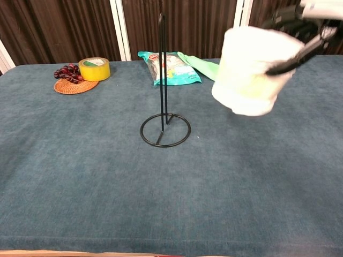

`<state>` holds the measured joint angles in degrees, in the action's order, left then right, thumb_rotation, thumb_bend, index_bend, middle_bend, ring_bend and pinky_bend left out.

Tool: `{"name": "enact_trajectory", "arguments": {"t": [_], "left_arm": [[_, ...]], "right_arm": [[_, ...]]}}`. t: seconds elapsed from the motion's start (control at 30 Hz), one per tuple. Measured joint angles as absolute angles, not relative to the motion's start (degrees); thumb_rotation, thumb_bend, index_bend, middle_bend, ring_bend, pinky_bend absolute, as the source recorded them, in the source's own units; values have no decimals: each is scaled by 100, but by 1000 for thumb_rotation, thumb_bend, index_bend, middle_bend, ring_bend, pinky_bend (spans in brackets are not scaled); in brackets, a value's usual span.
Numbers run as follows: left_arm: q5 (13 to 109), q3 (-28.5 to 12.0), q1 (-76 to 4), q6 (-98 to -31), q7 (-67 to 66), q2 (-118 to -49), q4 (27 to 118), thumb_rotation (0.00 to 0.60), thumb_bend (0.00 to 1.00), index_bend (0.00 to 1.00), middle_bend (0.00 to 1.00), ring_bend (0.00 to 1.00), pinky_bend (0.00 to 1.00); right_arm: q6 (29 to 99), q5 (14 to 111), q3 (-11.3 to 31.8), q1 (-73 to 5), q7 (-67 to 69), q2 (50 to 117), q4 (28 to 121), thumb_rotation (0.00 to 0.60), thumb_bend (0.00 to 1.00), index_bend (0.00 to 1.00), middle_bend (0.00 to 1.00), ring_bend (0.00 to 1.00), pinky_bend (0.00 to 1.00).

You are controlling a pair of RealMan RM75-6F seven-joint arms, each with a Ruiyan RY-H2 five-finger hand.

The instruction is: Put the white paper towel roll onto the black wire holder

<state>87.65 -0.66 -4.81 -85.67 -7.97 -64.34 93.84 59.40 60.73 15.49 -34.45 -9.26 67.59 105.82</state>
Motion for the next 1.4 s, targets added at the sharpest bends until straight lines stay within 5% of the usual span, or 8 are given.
{"name": "enact_trajectory", "arguments": {"t": [0.27, 0.73, 1.4], "left_arm": [[8808, -34, -467, -8567, -823, -6443, 9387, 600, 498, 0, 0, 0, 55], [8928, 11, -391, -8699, -462, -6291, 9376, 600, 498, 0, 0, 0, 55], [8883, -7, -381, -8643, -319, -6228, 9326, 600, 499, 0, 0, 0, 54]], "right_arm": [[6155, 6003, 2059, -3623, -1157, 6118, 11735, 600, 109, 736, 561, 525, 454], [7082, 4004, 2809, -5002, -2901, 6276, 12953, 600, 109, 729, 560, 525, 454], [7609, 3052, 2728, -5836, -3515, 6886, 12531, 600, 109, 729, 561, 525, 454]]}}
